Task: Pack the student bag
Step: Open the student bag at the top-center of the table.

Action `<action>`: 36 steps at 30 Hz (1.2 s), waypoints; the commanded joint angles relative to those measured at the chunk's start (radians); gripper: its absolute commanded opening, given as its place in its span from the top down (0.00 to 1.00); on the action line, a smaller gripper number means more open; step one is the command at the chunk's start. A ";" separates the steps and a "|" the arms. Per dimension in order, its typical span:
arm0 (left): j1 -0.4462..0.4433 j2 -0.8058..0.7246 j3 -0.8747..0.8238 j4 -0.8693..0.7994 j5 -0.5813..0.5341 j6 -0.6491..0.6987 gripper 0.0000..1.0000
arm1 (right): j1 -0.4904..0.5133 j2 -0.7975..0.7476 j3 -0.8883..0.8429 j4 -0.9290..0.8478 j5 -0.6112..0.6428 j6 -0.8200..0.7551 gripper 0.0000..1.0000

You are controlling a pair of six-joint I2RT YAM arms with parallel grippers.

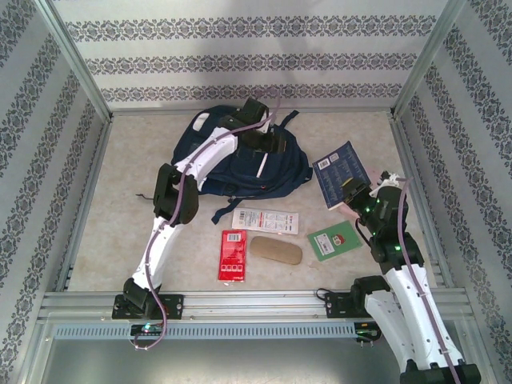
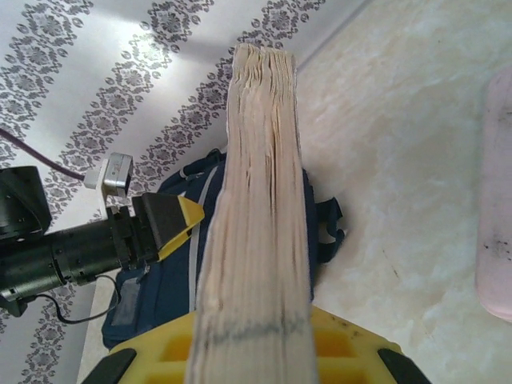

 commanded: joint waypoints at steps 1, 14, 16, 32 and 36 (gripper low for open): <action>-0.002 0.013 0.021 -0.019 0.051 0.028 0.37 | -0.014 0.004 -0.006 0.044 -0.044 -0.008 1.00; -0.002 0.102 0.081 -0.067 -0.024 0.038 0.77 | -0.028 0.043 -0.044 0.100 -0.086 0.058 1.00; -0.001 0.098 0.090 -0.070 -0.024 0.047 0.90 | -0.028 0.039 -0.038 0.092 -0.085 0.056 1.00; 0.022 -0.283 0.137 -0.287 -0.167 0.225 1.00 | -0.027 0.167 0.066 0.114 -0.210 -0.029 1.00; 0.053 -0.378 0.108 -0.301 -0.122 0.242 1.00 | -0.024 0.273 0.098 0.213 -0.367 -0.004 1.00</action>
